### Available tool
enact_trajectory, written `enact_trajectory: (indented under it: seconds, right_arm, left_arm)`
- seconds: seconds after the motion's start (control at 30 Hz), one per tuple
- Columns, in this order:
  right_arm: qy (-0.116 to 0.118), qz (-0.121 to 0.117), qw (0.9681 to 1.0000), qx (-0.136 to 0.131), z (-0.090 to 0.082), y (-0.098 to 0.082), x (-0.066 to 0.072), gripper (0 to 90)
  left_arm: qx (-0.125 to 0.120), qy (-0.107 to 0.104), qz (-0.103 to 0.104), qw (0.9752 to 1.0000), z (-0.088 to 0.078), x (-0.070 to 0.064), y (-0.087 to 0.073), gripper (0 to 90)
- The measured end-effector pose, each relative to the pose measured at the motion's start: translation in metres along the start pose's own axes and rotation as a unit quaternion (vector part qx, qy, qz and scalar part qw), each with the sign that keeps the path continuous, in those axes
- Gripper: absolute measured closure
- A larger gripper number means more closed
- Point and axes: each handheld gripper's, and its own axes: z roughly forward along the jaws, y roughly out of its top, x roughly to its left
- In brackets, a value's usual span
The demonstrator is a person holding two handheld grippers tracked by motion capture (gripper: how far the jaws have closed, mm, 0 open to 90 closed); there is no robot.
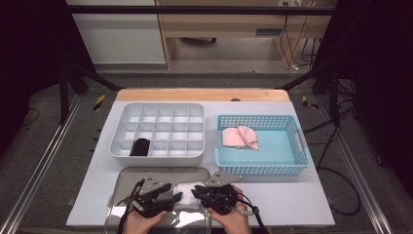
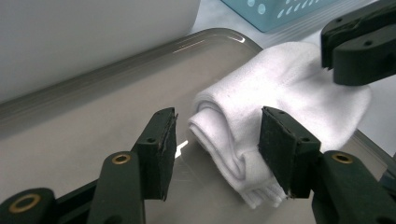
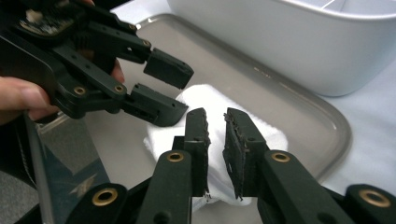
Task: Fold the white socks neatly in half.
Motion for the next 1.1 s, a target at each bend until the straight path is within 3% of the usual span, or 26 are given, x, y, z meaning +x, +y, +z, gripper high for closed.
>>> enact_trajectory:
  seconds: [0.2, 0.4, 0.6, 0.73, 1.0, 1.1]
  right_arm:
    - [0.000, 0.003, 0.9993, 0.037, 0.007, -0.015, -0.001, 83.5]
    - [0.003, 0.008, 0.9989, 0.046, 0.006, -0.021, 0.000, 84.0]
    - [0.004, 0.011, 0.9986, 0.052, 0.006, -0.024, -0.002, 84.6]
    - [0.002, 0.011, 0.9984, 0.055, 0.005, -0.026, -0.002, 84.6]
    - [-0.005, 0.006, 0.9983, 0.059, 0.005, -0.028, -0.005, 84.6]
    - [-0.009, 0.007, 0.9981, 0.060, 0.006, -0.029, -0.006, 84.6]
  left_arm:
    - [-0.001, -0.006, -0.008, 0.9999, 0.000, 0.002, -0.001, 43.8]
    - [0.000, -0.022, -0.025, 0.9994, -0.002, 0.003, -0.002, 38.8]
    - [0.015, -0.049, -0.028, 0.9983, 0.004, 0.001, -0.005, 33.1]
    - [0.020, -0.055, -0.028, 0.9979, 0.005, 0.001, -0.005, 31.9]
    - [0.027, -0.104, -0.045, 0.9932, 0.012, -0.001, -0.008, 33.0]
    - [0.027, -0.120, -0.044, 0.9914, 0.012, -0.004, -0.008, 40.9]
